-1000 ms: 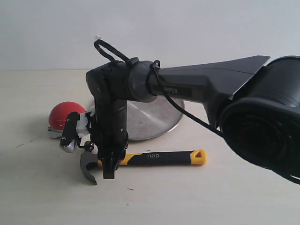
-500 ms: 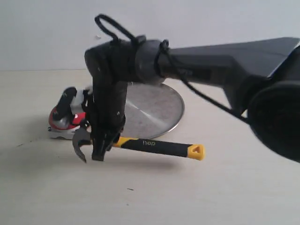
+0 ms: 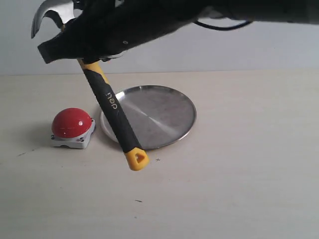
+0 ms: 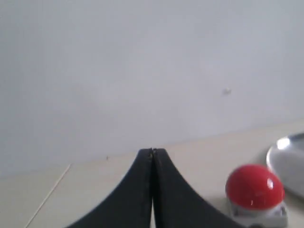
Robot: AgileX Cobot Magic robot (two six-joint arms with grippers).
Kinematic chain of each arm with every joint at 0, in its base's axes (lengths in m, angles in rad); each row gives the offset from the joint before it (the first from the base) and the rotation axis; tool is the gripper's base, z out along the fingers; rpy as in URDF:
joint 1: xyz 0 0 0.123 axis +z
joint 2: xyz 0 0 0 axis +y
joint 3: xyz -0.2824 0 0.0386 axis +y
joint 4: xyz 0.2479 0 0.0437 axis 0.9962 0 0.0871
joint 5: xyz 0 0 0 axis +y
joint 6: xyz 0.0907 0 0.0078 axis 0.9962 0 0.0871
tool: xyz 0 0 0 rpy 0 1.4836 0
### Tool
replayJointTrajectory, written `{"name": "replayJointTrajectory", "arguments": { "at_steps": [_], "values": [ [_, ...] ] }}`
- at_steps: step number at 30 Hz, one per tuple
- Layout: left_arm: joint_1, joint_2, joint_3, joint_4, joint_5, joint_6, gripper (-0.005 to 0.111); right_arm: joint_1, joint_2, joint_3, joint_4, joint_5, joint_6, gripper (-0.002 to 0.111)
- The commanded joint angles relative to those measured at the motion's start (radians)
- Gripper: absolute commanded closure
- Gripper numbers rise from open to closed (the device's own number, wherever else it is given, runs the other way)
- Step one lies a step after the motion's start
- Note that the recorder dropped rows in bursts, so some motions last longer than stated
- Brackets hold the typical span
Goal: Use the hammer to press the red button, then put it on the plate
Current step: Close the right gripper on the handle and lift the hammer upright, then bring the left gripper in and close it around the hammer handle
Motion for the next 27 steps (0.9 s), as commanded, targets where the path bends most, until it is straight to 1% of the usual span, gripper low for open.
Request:
{"name": "replayJointTrajectory", "arguments": {
  "at_steps": [1, 3, 5, 6, 8, 9, 10, 11, 13, 14, 15, 17, 19, 20, 22, 24, 27],
  "values": [
    [0.001, -0.006, -0.003, -0.002, -0.234, -0.301, 0.107, 0.001, -0.116, 0.273, 0.057, -0.502, -0.001, 0.108],
    [0.001, -0.006, -0.003, 0.008, -0.257, -0.545, 0.107, 0.001, -0.123, 0.347, 0.055, -0.629, 0.053, 0.108],
    [0.001, -0.006, -0.003, 0.011, -0.244, -0.725, 0.107, 0.001, -0.123, 0.389, 0.004, -0.706, 0.144, 0.108],
    [0.001, -0.006, -0.003, 0.023, -0.228, -0.806, 0.107, 0.001, -0.123, 0.406, -0.058, -0.743, 0.242, 0.108],
    [0.001, -0.006, -0.003, 0.075, -0.216, -0.878, 0.107, 0.001, -0.123, 0.43, -0.215, -0.802, 0.423, 0.108],
    [0.001, -0.006, -0.003, 0.13, -0.216, -0.916, 0.107, 0.001, -0.121, 0.442, -0.333, -0.869, 0.558, 0.108],
    [0.001, -0.004, -0.003, 0.192, -0.216, -0.975, 0.107, 0.001, -0.121, 0.447, -0.402, -0.924, 0.641, 0.108],
    [0.001, -0.001, -0.003, 0.284, -0.219, -1.056, 0.107, 0.001, -0.12, 0.45, -0.453, -0.984, 0.728, 0.108],
    [0.001, 0.019, -0.003, 0.549, -0.274, -1.235, 0.107, 0.001, -0.12, 0.45, -0.516, -1.063, 0.807, 0.108],
    [0.001, 0.035, -0.003, 0.687, -0.335, -1.327, 0.107, 0.001, -0.122, 0.45, -0.516, -1.07, 0.807, 0.108],
    [0.001, 0.055, -0.003, 0.786, -0.4, -1.401, 0.107, 0.001, -0.124, 0.45, -0.505, -1.052, 0.803, 0.108],
    [0.001, 0.095, -0.003, 0.889, -0.505, -1.469, 0.107, 0.001, -0.127, 0.45, -0.498, -0.997, 0.802, 0.108],
    [0.001, 0.142, -0.003, 0.925, -0.548, -1.45, 0.106, 0.001, -0.127, 0.45, -0.498, -0.939, 0.802, 0.108],
    [0.001, 0.164, -0.003, 0.946, -0.549, -1.409, 0.103, 0.001, -0.127, 0.45, -0.498, -0.925, 0.802, 0.108],
    [0.001, 0.209, -0.007, 0.973, -0.559, -1.374, 0.092, 0.001, -0.127, 0.45, -0.504, -0.914, 0.804, 0.108],
    [0.001, 0.261, -0.021, 0.981, -0.599, -1.342, 0.074, 0.001, -0.127, 0.45, -0.503, -0.916, 0.806, 0.108],
    [0.001, 0.336, -0.036, 0.976, -0.656, -1.279, 0.041, 0.001, -0.127, 0.45, -0.505, -0.916, 0.834, 0.108]
  ]
}}
